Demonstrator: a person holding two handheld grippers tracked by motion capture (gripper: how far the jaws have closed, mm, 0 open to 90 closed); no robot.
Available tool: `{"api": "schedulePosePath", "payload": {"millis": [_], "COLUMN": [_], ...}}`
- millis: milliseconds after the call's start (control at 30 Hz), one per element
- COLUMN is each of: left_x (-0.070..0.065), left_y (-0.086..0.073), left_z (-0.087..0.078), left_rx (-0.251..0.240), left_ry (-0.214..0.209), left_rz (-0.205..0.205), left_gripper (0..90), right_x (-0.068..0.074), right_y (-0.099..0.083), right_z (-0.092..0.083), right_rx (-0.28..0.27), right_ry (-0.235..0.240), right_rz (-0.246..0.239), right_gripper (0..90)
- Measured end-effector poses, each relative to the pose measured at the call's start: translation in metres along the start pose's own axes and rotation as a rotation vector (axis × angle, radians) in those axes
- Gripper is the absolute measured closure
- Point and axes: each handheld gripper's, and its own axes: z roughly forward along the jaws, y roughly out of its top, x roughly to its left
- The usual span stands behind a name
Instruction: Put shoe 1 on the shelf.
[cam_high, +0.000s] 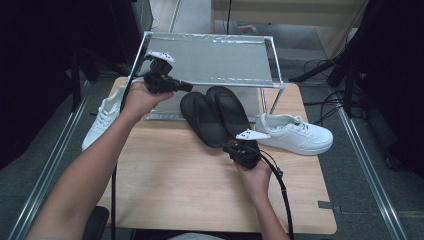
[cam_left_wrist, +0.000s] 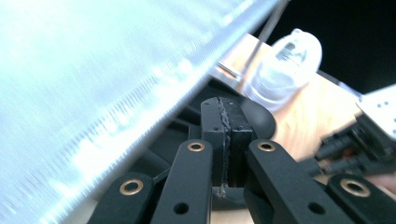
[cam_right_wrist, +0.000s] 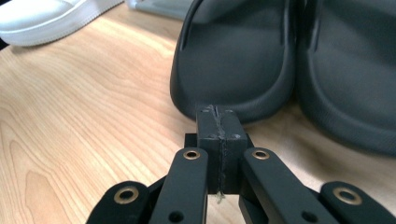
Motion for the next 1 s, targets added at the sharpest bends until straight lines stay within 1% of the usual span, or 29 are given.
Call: {"api": "schedulePosePath", "payload": {"millis": [33,167,233,267,333,400,467,500,533,567,667,800,900,1000], "left_x": [0.002,0.009,0.014,0.017,0.022,0.027,0.030,0.030,0.031,0.032,0.031,0.030,0.030,0.030], "left_y": [0.007,0.021,0.024,0.025,0.025,0.023,0.021,0.019,0.019,0.018,0.016,0.015,0.015,0.015], "left_z": [0.001,0.005,0.007,0.008,0.012,0.015,0.020,0.020,0.020,0.020,0.020,0.020,0.020,0.020], "left_rx": [0.005,0.031,0.028,0.032,0.050,0.051,0.068,0.050,0.048,0.043,0.030,0.024,0.029,0.028], "left_ry": [0.011,0.044,0.056,0.061,0.071,0.062,0.060,0.054,0.052,0.047,0.050,0.056,0.063,0.062], "left_rz": [0.015,0.050,0.035,0.036,0.043,0.031,0.028,0.035,0.028,0.033,0.046,0.047,0.053,0.049], "left_gripper": [90.0,90.0,90.0,90.0,89.9,89.9,89.9,90.0,89.9,89.9,89.6,89.2,89.2,89.2], "right_x": [0.000,-0.001,-0.003,-0.004,-0.007,-0.010,-0.012,-0.013,-0.014,-0.015,-0.017,-0.017,-0.016,-0.014], "right_y": [-0.001,-0.007,-0.008,-0.009,-0.008,-0.007,-0.006,-0.006,-0.005,-0.005,-0.003,-0.002,-0.003,-0.005], "right_z": [0.000,0.004,0.006,0.006,0.006,0.006,0.008,0.009,0.010,0.011,0.016,0.016,0.012,0.012], "right_rx": [0.009,0.025,0.034,0.033,0.032,0.031,0.040,0.041,0.044,0.043,0.045,0.049,0.053,0.065], "right_ry": [0.000,0.000,-0.001,-0.005,-0.006,-0.001,-0.003,-0.010,-0.014,-0.014,-0.005,-0.003,0.001,0.012], "right_rz": [0.001,-0.002,0.005,0.004,0.012,0.021,0.033,0.034,0.029,0.032,0.040,0.047,0.030,0.012], "right_gripper": [90.0,90.0,90.0,90.0,89.9,89.9,90.0,90.0,90.0,90.0,90.0,90.0,90.0,90.0]}}
